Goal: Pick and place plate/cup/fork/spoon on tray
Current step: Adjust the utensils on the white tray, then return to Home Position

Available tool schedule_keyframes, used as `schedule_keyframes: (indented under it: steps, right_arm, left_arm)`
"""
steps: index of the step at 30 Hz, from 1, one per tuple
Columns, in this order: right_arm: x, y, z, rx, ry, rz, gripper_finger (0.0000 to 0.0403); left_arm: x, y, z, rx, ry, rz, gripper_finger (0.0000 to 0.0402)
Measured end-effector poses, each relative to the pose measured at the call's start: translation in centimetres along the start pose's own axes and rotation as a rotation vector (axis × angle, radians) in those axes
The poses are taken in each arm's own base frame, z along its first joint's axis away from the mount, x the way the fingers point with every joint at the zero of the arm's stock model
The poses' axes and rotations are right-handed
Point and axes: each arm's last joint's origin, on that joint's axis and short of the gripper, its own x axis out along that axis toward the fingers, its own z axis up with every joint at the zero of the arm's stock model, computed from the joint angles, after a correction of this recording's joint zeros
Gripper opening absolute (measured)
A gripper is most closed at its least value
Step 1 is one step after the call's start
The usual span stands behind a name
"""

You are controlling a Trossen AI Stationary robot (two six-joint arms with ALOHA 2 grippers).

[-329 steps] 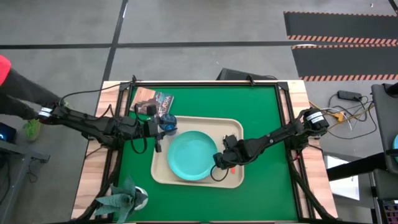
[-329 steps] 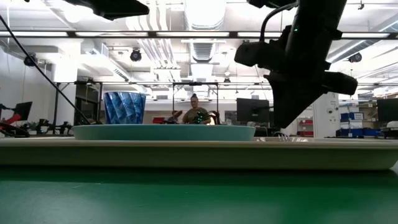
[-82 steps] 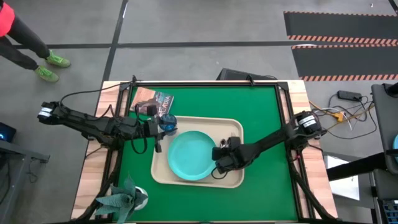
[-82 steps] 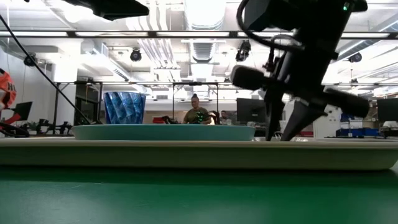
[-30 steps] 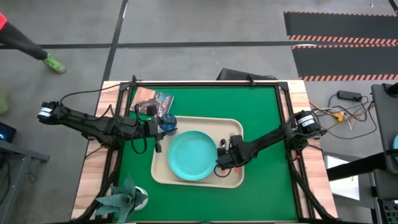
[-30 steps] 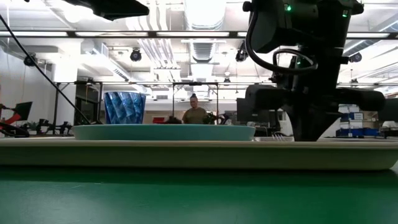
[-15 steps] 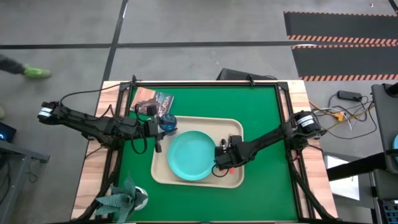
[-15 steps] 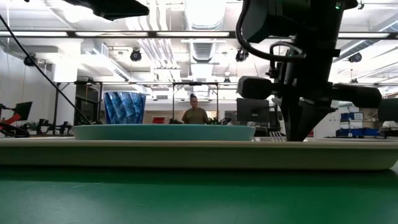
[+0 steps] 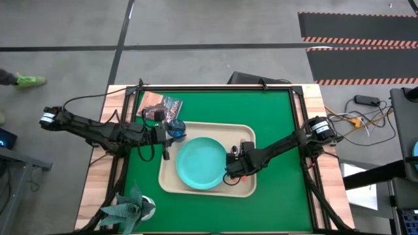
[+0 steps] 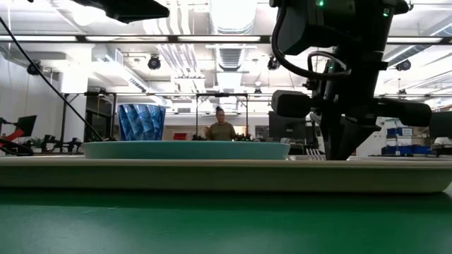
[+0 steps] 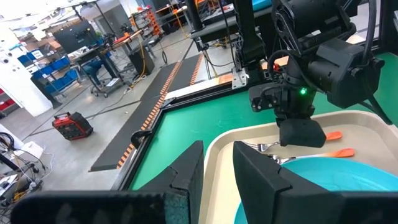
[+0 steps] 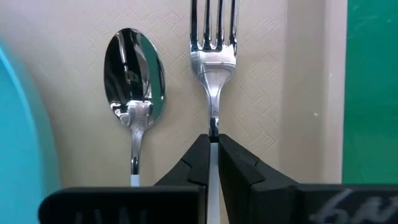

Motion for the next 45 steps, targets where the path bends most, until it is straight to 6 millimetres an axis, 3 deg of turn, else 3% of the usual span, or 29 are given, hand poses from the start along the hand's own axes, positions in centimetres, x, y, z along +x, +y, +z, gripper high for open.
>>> schedule_keyframes:
  steps: [7,20,24,28,35,40,45]
  right_arm:
    - [0.0,0.0,0.0,0.007,-0.01,0.007,0.0017]
    - [-0.5,0.1,0.2,-0.063,-0.006,0.005,0.0081]
    - [-2.9,0.3,1.0,-0.209,-0.002,0.044,0.0092]
    - [-5.8,0.9,1.8,-0.524,-0.117,0.177,0.009]
    - [-9.2,1.4,1.9,-1.114,-0.443,0.478,0.0061]
    - [-9.8,-0.3,3.1,-1.314,-0.683,0.642,0.0039]
    - [-9.0,-4.1,4.8,-1.377,-0.845,0.772,0.0028]
  left_arm:
    - [0.0,0.0,0.0,0.0,0.0,0.0,0.0073]
    - [0.0,0.0,0.0,0.0,0.0,-0.001,0.0073]
    - [-0.1,0.0,0.1,-0.001,-0.003,-0.004,0.0073]
    - [-1.2,-0.1,0.5,-0.003,-0.038,-0.07,0.0073]
    - [-5.0,-0.2,0.3,0.037,-0.057,-0.563,0.0073]
    - [-7.2,0.5,-0.9,0.005,-0.075,-0.627,0.0073]
    - [-8.5,0.9,-2.2,-0.012,-0.156,-0.591,0.0072]
